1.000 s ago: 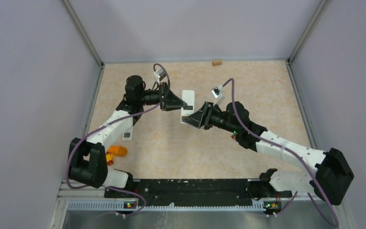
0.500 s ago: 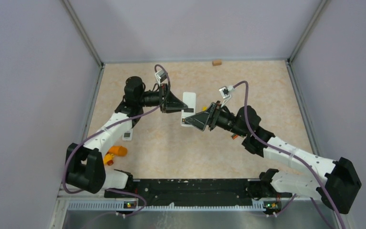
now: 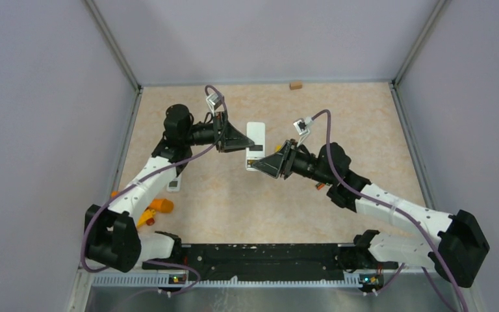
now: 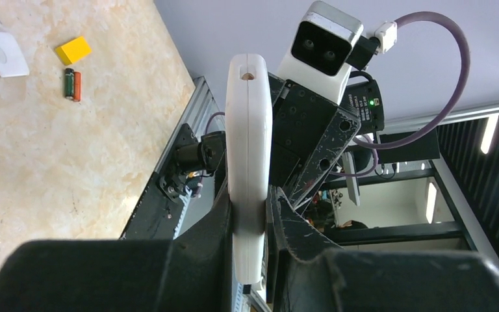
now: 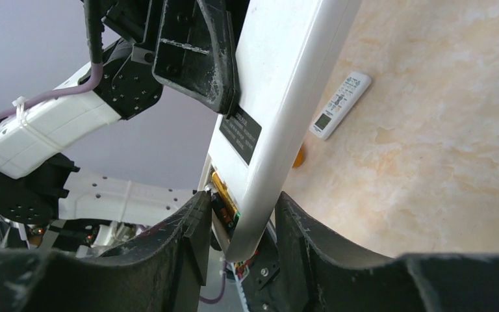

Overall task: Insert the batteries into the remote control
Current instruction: Load the battery into the remote control, then pick up the battery cover at the center of the board.

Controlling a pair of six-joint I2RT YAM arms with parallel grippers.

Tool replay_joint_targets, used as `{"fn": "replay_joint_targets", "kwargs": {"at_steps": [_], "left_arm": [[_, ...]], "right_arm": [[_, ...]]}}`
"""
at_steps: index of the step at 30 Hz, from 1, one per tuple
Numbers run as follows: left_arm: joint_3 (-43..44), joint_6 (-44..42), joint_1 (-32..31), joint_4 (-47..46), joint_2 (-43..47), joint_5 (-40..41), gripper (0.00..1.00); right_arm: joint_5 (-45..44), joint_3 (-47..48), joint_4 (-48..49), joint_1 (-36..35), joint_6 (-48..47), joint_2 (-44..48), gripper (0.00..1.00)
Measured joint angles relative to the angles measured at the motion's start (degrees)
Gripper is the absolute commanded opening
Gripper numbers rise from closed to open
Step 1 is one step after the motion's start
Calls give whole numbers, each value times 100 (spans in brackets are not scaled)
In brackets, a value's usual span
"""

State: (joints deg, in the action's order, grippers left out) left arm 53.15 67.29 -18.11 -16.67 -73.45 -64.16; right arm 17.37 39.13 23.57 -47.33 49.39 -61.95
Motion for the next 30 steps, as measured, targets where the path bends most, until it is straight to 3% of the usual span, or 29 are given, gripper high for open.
{"fn": "replay_joint_targets", "kwargs": {"at_steps": [2, 5, 7, 15, 20, 23, 26, 30], "left_arm": [[0, -7, 2, -2, 26, 42, 0], [0, -13, 7, 2, 57, 103, 0], [0, -87, 7, 50, 96, 142, 0], [153, -1534, 35, 1585, 299, 1130, 0], [-55, -2039, 50, 2210, 702, 2122, 0], [-142, -2118, 50, 2369, 1049, 2629, 0], [-151, -2159, 50, 2402, 1447, 3204, 0], [-151, -2201, 50, 2400, 1698, 3670, 0]], "right_arm": [[-11, 70, -92, 0, -57, 2, 45], [-127, 282, -494, 0, -256, 4, 72], [-260, 400, -774, 2, -398, 35, 79], [-1095, 992, -2557, 262, -1062, 564, 74], [-2050, 1381, -3779, 546, -2144, 463, 82], [-2041, 1375, -4100, 844, -3335, 129, 82], [-1550, 1397, -4221, 1567, -4463, -516, 81], [-1049, 1934, -4900, 2256, -5855, -1847, 82]]}}
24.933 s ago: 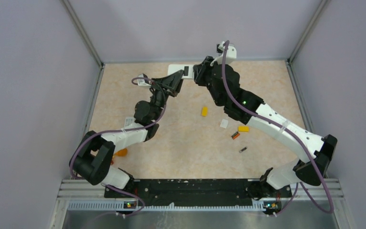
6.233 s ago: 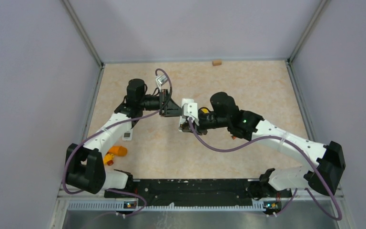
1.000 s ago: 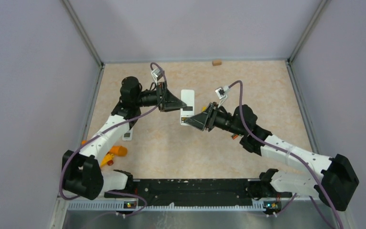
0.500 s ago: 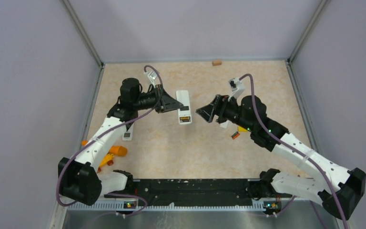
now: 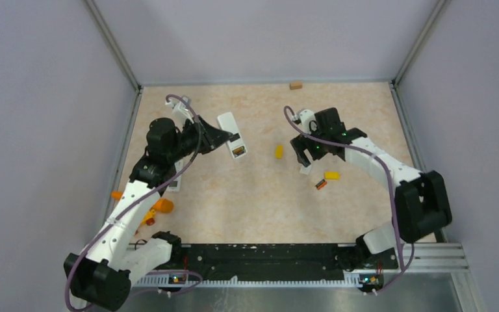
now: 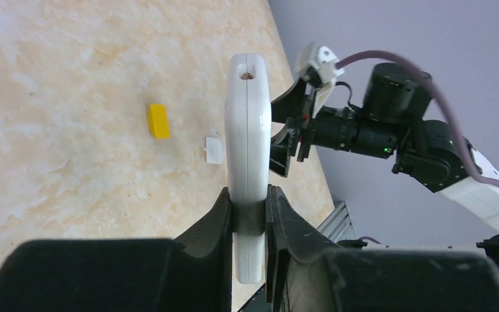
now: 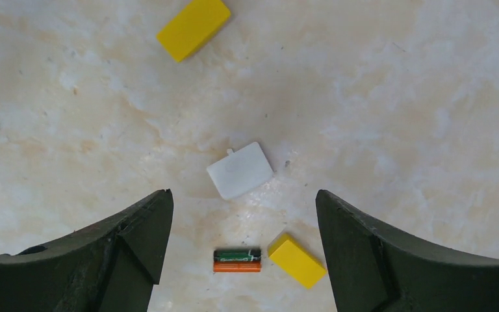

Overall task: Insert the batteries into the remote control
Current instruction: Pick up the battery cover at the center of the board.

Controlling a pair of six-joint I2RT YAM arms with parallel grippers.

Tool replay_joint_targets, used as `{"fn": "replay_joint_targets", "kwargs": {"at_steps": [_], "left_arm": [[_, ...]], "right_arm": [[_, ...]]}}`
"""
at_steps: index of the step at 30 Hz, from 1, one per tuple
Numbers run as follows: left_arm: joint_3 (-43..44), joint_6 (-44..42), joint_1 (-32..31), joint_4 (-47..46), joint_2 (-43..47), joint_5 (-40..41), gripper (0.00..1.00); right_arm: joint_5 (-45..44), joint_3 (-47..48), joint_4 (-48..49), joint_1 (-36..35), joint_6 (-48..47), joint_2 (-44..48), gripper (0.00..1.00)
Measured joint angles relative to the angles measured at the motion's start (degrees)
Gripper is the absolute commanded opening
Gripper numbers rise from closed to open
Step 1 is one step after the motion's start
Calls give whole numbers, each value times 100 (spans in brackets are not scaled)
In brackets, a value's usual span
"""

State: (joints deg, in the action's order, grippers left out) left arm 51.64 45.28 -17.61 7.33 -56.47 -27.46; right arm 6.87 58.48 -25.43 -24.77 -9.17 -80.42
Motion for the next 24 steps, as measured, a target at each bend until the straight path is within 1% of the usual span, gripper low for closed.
{"fn": "replay_joint_targets", "kwargs": {"at_steps": [3, 9, 12, 17, 24], "left_arm": [[0, -4, 9, 13, -35, 146, 0], [210, -96, 68, 269, -420, 46, 0], [501, -295, 101, 518, -568, -39, 0], [866, -619, 168, 754, -577, -42, 0], [938, -793, 273, 879, -579, -48, 0]], "right_arm": [[236, 433, -435, 42, -874, -717, 82], [442, 846, -942, 42, -1888, -1287, 79], [393, 876, -1027, 42, -2146, -1534, 78], [295, 874, -1147, 17, -2380, -1978, 77], [48, 866, -1119, -61, -2542, -2157, 75]]}}
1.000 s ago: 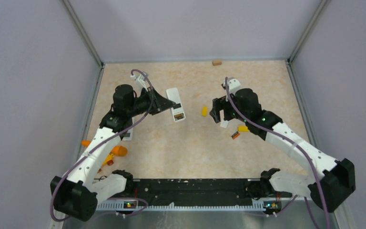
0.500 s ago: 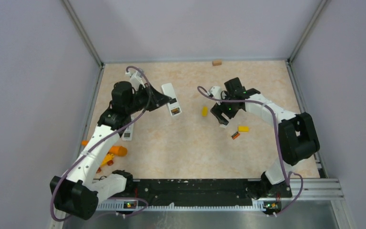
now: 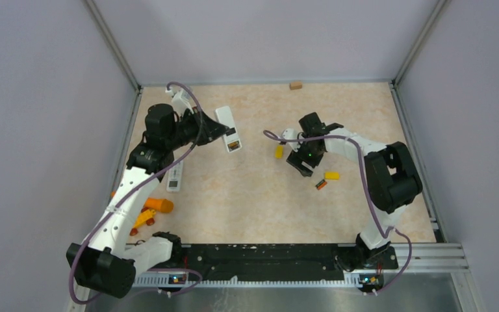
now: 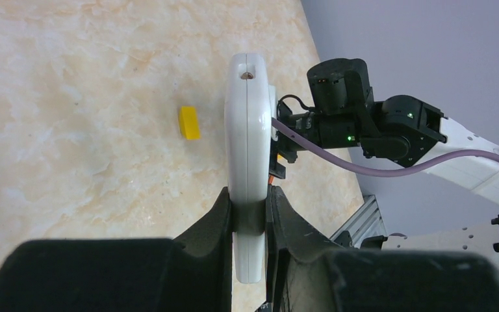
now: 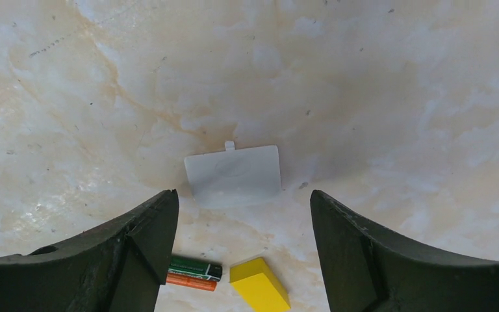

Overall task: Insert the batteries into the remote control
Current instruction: Pick up the battery cover at the center of the board.

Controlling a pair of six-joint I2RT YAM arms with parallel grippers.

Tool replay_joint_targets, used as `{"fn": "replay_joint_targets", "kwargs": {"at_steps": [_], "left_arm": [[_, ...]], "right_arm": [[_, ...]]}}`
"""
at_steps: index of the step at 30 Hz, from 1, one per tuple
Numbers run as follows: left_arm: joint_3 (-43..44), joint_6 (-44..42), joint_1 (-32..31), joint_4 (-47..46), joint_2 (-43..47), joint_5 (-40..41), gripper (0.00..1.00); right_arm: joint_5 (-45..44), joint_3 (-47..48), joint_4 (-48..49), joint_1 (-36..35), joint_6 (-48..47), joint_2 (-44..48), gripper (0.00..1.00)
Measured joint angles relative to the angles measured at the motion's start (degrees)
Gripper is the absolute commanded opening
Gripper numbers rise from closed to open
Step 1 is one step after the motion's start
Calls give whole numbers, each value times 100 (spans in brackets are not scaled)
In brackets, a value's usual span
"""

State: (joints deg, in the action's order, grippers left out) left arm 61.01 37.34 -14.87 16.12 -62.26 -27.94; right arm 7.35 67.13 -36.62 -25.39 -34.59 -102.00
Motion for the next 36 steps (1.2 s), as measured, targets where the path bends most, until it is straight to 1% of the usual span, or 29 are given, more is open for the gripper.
{"fn": "replay_joint_targets", "kwargs": {"at_steps": [10, 12, 19, 21, 27, 31, 33, 36], "left_arm": [[0, -24, 68, 111, -2, -79, 0], [0, -24, 81, 114, -4, -107, 0], [0, -22, 105, 116, -15, -164, 0], [0, -22, 109, 116, -15, -168, 0], [-17, 11, 129, 96, -2, -98, 0], [-264, 96, 131, -129, 122, 90, 0], [-433, 179, 131, -299, 195, 216, 0], [-713, 328, 131, -702, 271, 433, 0]], "right_arm": [[13, 15, 24, -33, -131, -203, 64], [35, 20, 11, -35, -133, -214, 60], [107, 232, -229, -35, -162, -376, 43], [83, 236, -232, -35, -155, -380, 40], [87, 186, -166, -35, -74, -308, 37], [431, -96, 129, -35, 133, 133, 37], [717, -264, 350, -37, 330, 601, 37], [1108, -507, 903, -85, 706, 1598, 37]]}}
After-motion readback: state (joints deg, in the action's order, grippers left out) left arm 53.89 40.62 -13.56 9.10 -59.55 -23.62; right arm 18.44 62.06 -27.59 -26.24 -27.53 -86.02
